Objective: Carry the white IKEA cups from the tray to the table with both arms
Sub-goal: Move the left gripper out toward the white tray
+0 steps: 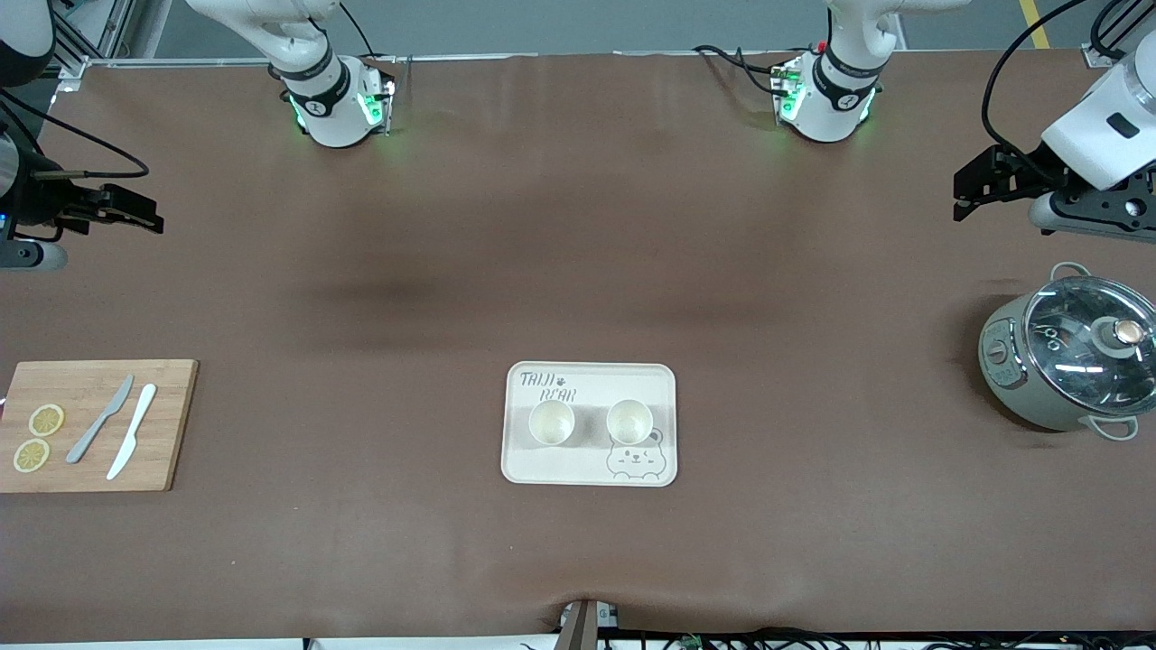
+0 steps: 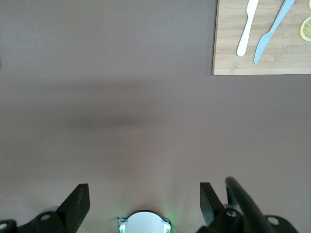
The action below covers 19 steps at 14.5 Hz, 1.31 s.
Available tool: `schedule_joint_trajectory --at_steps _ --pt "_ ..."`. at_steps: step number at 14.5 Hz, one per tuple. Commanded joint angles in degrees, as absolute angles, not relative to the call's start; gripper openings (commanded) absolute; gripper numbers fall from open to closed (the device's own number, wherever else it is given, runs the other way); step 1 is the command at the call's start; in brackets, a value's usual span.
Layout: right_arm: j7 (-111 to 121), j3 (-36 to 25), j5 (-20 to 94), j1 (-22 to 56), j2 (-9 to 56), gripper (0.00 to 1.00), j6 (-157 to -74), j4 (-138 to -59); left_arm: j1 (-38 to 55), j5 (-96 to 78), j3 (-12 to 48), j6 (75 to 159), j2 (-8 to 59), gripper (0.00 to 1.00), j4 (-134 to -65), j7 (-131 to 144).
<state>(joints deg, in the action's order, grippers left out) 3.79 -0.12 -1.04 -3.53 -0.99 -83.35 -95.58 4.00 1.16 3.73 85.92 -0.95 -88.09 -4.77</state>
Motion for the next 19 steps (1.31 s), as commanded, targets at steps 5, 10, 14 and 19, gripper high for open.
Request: schedule_joint_trajectory --at_steps 5,10,14,19 --pt "3.6 0.62 -1.05 -4.31 -2.2 1.0 -83.85 -96.77 4.65 1.05 4.57 88.94 2.54 1.0 -86.75 -4.49" --pt "3.6 0.7 -0.88 -4.31 -2.2 1.0 -83.85 -96.77 5.88 1.5 9.93 93.25 10.44 1.0 -83.25 7.79" --pt "3.6 0.7 -0.79 -4.31 -2.2 1.0 -83.94 -96.77 8.08 1.49 12.21 98.68 16.86 1.0 -80.59 12.82" --pt "3.6 0.7 -0.79 -4.31 -2.2 1.0 -84.02 -96.94 11.34 1.67 12.3 107.39 23.01 1.0 -80.77 17.75"
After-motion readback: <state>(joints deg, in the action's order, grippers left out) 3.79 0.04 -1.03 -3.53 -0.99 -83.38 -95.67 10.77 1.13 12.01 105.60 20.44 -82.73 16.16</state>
